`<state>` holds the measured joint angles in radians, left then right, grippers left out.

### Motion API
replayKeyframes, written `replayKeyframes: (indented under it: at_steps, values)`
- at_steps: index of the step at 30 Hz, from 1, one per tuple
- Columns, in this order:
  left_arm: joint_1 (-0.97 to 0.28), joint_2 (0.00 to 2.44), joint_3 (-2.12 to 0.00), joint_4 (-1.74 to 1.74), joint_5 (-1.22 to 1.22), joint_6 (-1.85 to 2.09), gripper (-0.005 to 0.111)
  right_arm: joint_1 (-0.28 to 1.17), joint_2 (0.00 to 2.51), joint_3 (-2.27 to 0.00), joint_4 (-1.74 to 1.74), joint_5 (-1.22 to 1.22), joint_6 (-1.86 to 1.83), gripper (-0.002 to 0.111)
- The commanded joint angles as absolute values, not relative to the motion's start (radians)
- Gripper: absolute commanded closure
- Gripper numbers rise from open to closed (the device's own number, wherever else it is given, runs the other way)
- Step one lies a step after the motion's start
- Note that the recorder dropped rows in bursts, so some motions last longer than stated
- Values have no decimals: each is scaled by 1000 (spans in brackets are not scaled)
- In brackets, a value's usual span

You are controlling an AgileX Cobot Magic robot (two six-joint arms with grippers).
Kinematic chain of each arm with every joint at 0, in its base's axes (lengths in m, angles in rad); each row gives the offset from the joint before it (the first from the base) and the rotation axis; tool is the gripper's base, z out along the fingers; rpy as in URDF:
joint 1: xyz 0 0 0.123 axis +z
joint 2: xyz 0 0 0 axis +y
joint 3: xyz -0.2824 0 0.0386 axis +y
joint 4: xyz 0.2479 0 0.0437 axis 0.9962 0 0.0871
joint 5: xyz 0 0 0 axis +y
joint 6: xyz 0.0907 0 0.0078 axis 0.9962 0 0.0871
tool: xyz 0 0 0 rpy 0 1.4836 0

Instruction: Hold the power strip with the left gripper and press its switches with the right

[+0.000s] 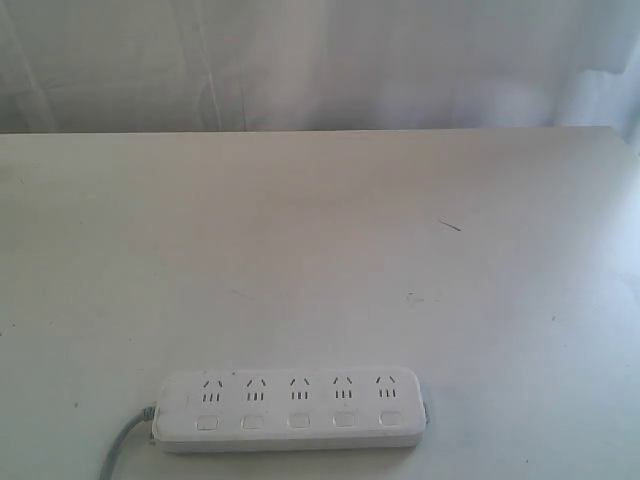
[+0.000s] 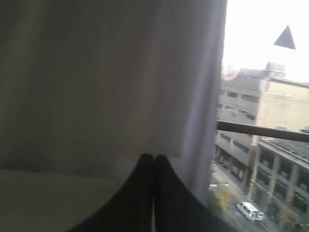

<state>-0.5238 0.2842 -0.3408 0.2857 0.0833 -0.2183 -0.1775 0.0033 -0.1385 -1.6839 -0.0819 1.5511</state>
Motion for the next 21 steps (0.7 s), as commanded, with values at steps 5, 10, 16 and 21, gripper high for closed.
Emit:
replayKeyframes:
  at_steps: [5,10,16,21]
  values:
    - [-521,280,-264,288,-16,-294,107,-181,0,0,-1695,-43,1550,108]
    - [-521,280,-224,288,-42,-315,107,-181,0,0,-1695,-123,1584,108]
    - [-521,280,-205,277,-59,-318,107,-181,0,0,-1697,-136,1585,108]
    - [-521,280,-205,277,-45,-318,107,-181,0,0,-1697,-136,1585,108]
